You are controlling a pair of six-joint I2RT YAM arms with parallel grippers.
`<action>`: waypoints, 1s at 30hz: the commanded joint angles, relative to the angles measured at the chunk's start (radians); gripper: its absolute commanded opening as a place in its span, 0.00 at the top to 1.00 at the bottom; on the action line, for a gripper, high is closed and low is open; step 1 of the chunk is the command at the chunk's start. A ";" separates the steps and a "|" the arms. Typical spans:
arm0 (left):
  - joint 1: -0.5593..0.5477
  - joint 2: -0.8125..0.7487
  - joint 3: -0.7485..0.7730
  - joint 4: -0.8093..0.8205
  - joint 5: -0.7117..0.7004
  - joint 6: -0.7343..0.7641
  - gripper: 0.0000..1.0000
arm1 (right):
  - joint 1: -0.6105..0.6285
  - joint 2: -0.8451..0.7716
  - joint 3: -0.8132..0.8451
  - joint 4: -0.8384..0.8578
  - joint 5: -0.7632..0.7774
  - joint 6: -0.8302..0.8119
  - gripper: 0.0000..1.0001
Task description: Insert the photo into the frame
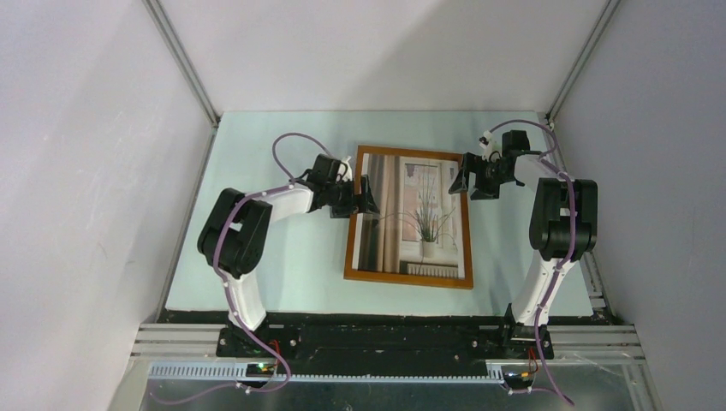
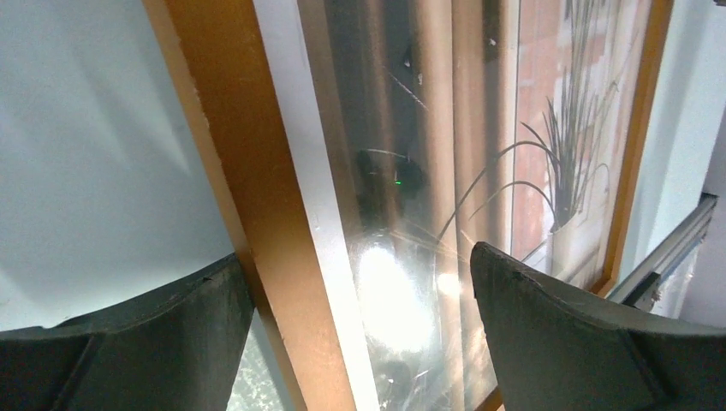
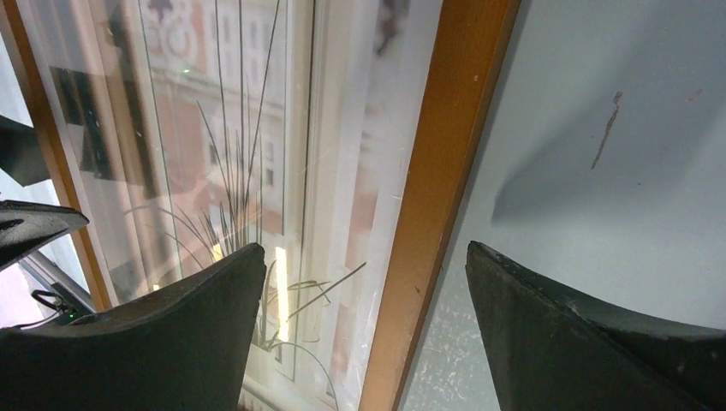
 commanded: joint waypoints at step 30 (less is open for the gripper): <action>0.119 -0.367 0.018 -0.137 -0.481 0.189 0.00 | -0.062 -0.478 -0.230 0.146 0.209 -0.064 0.01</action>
